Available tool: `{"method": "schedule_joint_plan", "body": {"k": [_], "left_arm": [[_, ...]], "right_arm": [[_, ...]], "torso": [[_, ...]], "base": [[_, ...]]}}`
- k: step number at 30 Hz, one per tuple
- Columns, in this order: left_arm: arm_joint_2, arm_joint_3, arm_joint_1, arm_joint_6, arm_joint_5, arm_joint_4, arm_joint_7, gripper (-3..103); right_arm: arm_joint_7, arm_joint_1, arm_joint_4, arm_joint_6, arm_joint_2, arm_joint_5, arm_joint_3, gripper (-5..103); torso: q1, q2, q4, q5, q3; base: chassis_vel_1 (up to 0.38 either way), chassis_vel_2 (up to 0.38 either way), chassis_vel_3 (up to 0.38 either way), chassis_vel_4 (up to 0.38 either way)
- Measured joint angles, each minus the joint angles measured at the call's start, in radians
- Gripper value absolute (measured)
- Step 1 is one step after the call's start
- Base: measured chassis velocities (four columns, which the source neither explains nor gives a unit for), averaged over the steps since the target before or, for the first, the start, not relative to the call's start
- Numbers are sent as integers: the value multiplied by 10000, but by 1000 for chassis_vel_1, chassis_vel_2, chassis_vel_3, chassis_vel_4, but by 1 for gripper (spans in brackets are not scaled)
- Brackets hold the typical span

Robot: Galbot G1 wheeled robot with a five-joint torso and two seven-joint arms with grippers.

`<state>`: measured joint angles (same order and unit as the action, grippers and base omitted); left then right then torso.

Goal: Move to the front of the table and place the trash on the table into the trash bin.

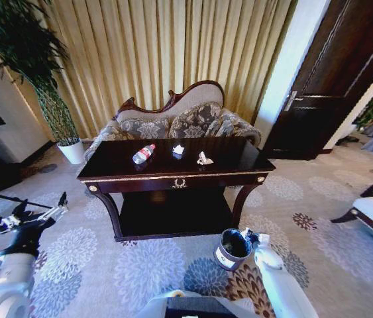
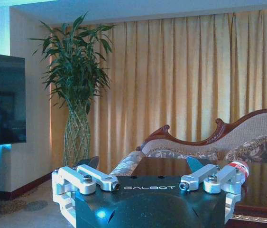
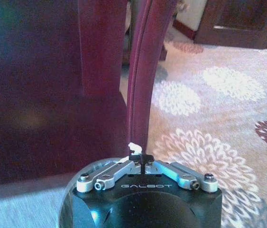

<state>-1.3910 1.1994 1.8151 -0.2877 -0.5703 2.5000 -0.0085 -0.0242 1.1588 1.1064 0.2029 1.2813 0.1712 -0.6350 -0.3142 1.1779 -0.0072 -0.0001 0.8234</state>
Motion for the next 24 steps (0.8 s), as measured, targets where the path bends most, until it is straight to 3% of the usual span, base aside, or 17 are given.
{"method": "schedule_joint_plan", "body": {"k": [2, 3, 4, 6, 10, 13, 24], "left_arm": [[0, 0, 0, 10, -3, 0, -1, 100], [1, -5, -1, 19, -6, 0, -1, 100], [0, -16, -13, 19, -8, 0, -1, 100], [0, -28, -29, 19, -9, 0, -1, 100], [-6, -97, -92, -2, -10, 0, -1, 100], [-8, -110, -95, -9, -9, 0, 1, 100], [-31, -81, -34, -13, -19, 0, 3, 100]], "right_arm": [[85, 2, -144, 58, 39, -366, -59, -3], [152, 66, -240, 91, 70, -634, -98, 8], [168, 121, -262, 102, 85, -682, -107, 8], [179, 181, -263, 104, 99, -679, -115, 13], [180, 199, -175, 103, 102, -538, -127, 34], [178, 176, -121, 104, 96, -498, -127, 40], [175, 380, 170, 103, 22, -154, -113, 83]], "torso": [[0, 0, -3, 0, 1], [0, 0, -5, -1, 1], [0, 0, -5, -1, 1], [0, 0, -6, 3, 0], [0, 1, -3, -1, -1], [0, 1, -2, 0, 0], [0, 1, -3, 1, 0]], "base": [[0, 0, 0, 0], [0, 0, 0, 0], [0, 0, 0, 0], [0, 0, 0, 0], [0, 0, 0, 0], [0, 0, 0, 0], [0, 0, 0, 0]]}}
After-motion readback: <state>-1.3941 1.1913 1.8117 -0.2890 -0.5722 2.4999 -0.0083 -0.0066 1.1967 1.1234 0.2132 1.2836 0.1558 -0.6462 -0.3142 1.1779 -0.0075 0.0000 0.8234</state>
